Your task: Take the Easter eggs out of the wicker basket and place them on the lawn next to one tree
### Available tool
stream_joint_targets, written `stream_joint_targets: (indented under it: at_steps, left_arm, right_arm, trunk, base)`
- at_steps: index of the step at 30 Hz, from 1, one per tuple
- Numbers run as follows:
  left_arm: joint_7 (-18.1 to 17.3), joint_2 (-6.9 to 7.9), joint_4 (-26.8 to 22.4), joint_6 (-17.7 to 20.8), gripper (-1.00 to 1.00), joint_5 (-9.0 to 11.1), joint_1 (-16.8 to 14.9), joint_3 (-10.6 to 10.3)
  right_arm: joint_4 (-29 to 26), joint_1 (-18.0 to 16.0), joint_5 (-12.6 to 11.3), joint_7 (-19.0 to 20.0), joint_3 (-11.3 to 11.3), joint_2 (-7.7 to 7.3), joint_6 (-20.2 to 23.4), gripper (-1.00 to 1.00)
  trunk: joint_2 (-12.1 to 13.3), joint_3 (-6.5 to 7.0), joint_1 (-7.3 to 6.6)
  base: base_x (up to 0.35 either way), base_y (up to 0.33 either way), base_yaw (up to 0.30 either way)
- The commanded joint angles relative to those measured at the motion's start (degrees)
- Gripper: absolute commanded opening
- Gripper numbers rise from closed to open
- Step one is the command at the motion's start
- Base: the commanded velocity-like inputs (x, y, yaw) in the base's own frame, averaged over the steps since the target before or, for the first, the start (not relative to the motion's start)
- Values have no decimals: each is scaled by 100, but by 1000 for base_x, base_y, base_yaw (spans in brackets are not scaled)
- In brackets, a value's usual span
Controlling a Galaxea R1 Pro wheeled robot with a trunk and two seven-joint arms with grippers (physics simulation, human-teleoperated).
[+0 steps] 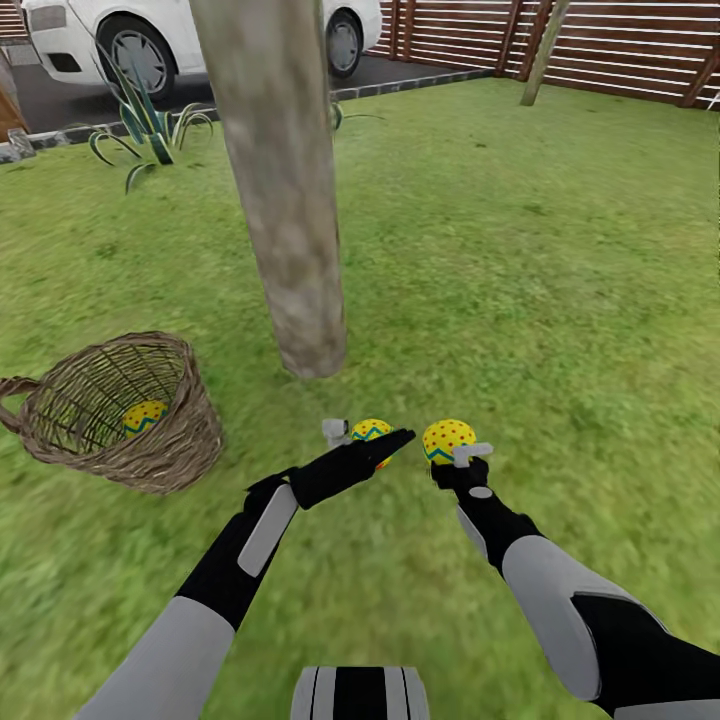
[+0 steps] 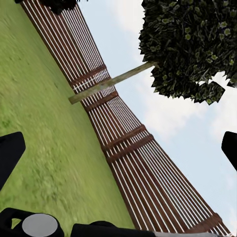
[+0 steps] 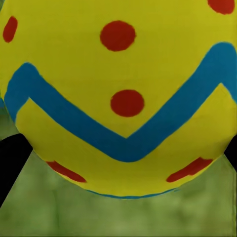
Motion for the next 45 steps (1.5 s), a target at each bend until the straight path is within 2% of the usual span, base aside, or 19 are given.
stream_joint_targets:
  at_steps: [1,9,17,25,37,45]
  left_arm:
    - [2,1,1,49,100,48,-2,-5]
    - [-6,1,9,46,100,48,-3,-5]
    - [-12,14,-8,44,100,50,-1,-5]
    - [-15,18,-8,44,100,55,-1,-5]
    - [-15,18,-17,44,100,48,-1,-5]
    - [-31,18,-8,44,100,50,-1,-5]
  right_arm:
    - [7,-3,58,-6,-48,6,-23,-100]
    - [7,-3,58,-15,-48,6,-23,-100]
    - [7,-3,60,-21,-48,15,-23,-100]
    - [7,-3,60,-21,-48,15,-23,-100]
    - [7,-3,60,-21,-41,15,-23,-100]
    - [7,-3,60,-12,-31,15,-12,-100]
  trunk:
    - [-1,-4,-1]
    - [-1,-4,-1]
    - [-1,-4,-1]
    - [-1,-4,-1]
    - [-17,-269,30]
    - [-17,-269,30]
  base:
    - [34,-320,0]
    - [172,-263,186]
    - [11,-10,284]
    - [0,0,28]
    - [0,0,0]
    - [0,0,0]
